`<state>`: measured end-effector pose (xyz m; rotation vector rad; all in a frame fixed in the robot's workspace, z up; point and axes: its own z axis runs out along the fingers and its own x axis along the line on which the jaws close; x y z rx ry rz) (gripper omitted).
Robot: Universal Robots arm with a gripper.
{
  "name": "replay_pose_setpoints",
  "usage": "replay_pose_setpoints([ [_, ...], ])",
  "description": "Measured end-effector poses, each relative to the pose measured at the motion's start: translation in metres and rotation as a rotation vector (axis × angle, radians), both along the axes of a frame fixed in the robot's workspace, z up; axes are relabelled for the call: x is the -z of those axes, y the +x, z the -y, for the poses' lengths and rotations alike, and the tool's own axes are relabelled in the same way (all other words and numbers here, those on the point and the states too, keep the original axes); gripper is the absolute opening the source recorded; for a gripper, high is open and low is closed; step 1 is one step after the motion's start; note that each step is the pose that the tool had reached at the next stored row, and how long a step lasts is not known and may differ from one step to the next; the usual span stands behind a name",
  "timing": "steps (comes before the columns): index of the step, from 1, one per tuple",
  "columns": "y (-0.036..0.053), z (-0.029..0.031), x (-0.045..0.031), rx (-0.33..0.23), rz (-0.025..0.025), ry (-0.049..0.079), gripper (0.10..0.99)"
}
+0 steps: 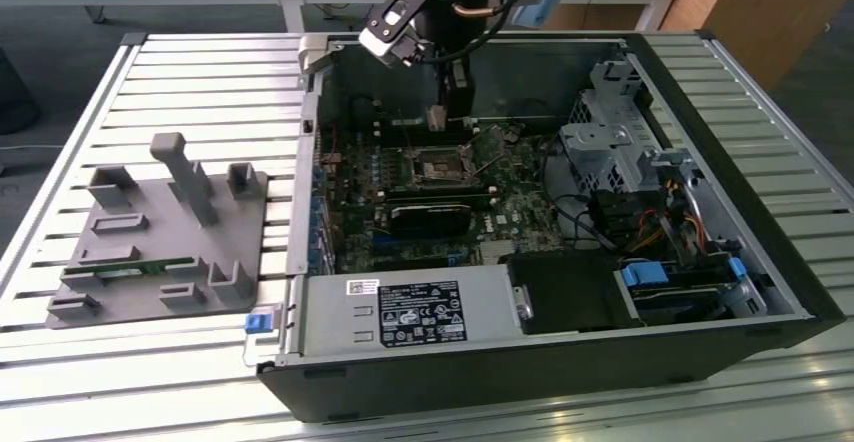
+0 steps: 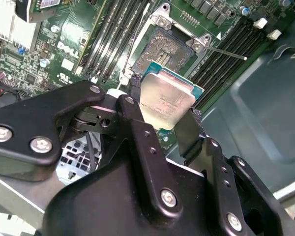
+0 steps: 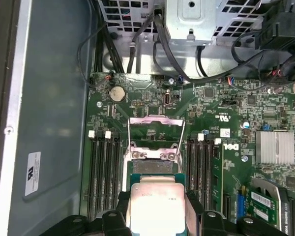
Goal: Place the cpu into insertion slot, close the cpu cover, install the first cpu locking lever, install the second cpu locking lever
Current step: 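Place the cpu into insertion slot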
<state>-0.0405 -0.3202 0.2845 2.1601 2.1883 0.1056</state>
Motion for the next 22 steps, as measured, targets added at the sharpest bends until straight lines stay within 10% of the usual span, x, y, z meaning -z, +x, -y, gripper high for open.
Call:
replay_pose_setpoints([
  [22,0.0,-0.0001,0.0145,0.0,0.0,-0.001,0.525],
])
